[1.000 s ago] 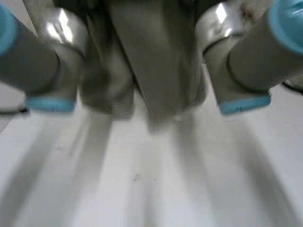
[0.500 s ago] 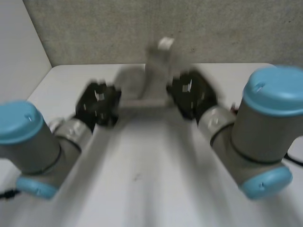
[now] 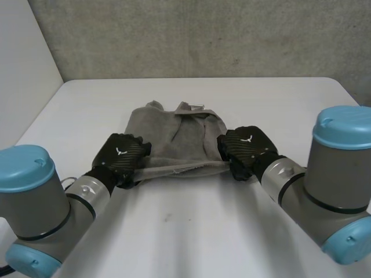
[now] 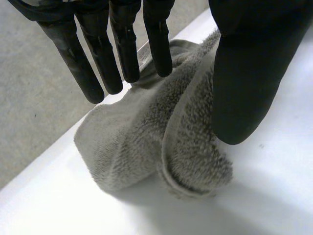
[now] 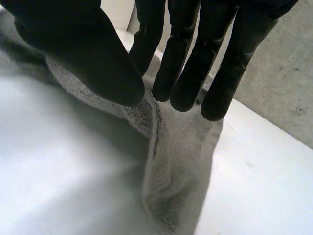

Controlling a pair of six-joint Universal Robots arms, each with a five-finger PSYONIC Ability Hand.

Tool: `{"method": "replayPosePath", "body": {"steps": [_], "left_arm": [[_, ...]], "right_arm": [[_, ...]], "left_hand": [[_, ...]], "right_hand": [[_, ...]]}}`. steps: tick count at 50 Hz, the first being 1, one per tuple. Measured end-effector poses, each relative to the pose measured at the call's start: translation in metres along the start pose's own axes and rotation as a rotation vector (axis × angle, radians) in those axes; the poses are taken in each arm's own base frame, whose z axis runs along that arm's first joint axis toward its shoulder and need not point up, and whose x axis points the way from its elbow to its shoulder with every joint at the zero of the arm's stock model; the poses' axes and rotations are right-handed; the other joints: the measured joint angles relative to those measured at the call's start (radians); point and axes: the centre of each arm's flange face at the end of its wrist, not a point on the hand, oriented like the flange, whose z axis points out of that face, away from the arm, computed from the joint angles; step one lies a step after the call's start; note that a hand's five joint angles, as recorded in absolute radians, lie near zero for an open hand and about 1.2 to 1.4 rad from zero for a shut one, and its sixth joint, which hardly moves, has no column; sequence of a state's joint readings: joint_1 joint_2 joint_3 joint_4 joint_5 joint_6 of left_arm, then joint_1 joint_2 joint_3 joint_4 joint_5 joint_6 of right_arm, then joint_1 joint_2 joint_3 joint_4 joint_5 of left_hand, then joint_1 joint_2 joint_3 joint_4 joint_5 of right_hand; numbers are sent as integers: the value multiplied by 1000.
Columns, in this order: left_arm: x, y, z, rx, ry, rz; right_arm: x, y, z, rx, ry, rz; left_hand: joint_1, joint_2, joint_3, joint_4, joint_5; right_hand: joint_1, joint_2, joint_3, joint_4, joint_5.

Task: Fold the towel.

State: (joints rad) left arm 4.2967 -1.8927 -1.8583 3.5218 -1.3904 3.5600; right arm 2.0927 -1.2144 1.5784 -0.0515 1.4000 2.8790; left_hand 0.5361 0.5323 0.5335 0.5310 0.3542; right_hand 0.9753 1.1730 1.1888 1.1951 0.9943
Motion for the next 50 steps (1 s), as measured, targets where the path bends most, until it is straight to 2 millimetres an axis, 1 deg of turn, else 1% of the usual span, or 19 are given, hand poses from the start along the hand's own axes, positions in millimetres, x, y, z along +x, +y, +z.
{"method": "replayPosePath", "body": {"steps": [3,5,9,12,19,24,27,31,32,33,36,37,39,41,45,50], "left_arm": [[-1,4,-1,-35,-67,-77],[-3,7,-1,-57,-110,-97],[-9,14,1,-94,-189,-116],[-12,18,6,-112,-228,-120],[-14,23,16,-121,-241,-130],[-13,24,17,-117,-226,-169],[-13,22,14,-119,-214,-211],[-18,19,2,-158,-213,-334],[-18,19,2,-158,-213,-334],[-21,19,-3,-183,-218,-391],[-25,20,-11,-229,-226,-490],[-25,20,-11,-229,-226,-490],[-24,22,-17,-272,-215,-580],[-21,23,-20,-291,-197,-622],[-15,24,-22,-308,-157,-668],[-10,25,-20,-304,-122,-674]], "right_arm": [[9,-4,-3,21,-4,97],[14,-6,-4,29,0,130],[21,-8,-6,38,9,165],[23,-9,-6,41,14,172],[23,-9,-7,39,16,166],[23,-8,-6,38,21,163],[24,-8,-6,38,28,165],[32,-7,-4,40,52,179],[32,-7,-4,40,52,179],[36,-7,-3,43,66,186],[43,-7,-1,49,85,200],[43,-7,-1,49,85,200],[54,-7,1,60,112,227],[59,-7,2,63,124,239],[64,-5,3,60,135,253],[65,-1,5,49,135,259]], "left_hand": [[-6,-8,-7,-7,-7],[-6,-6,-6,-5,-4],[27,29,28,31,33],[104,106,103,106,107],[124,130,128,131,133],[124,130,129,131,133],[124,130,129,131,134],[131,135,133,137,138],[131,135,133,137,138],[146,151,150,153,151],[191,188,186,190,191],[191,188,186,190,191],[224,228,227,230,231],[240,242,241,243,244],[246,250,249,252,252],[224,232,229,231,234]], "right_hand": [[0,0,0,0,1],[0,0,0,0,1],[0,0,0,0,1],[0,0,0,0,1],[0,0,0,0,1],[0,0,0,0,1],[0,0,0,0,2],[0,0,0,0,2],[0,0,0,0,2],[0,0,0,0,2],[0,0,0,0,2],[0,0,0,0,2],[0,0,0,0,2],[0,0,0,0,2],[0,0,0,0,2],[0,0,0,0,2]]}}
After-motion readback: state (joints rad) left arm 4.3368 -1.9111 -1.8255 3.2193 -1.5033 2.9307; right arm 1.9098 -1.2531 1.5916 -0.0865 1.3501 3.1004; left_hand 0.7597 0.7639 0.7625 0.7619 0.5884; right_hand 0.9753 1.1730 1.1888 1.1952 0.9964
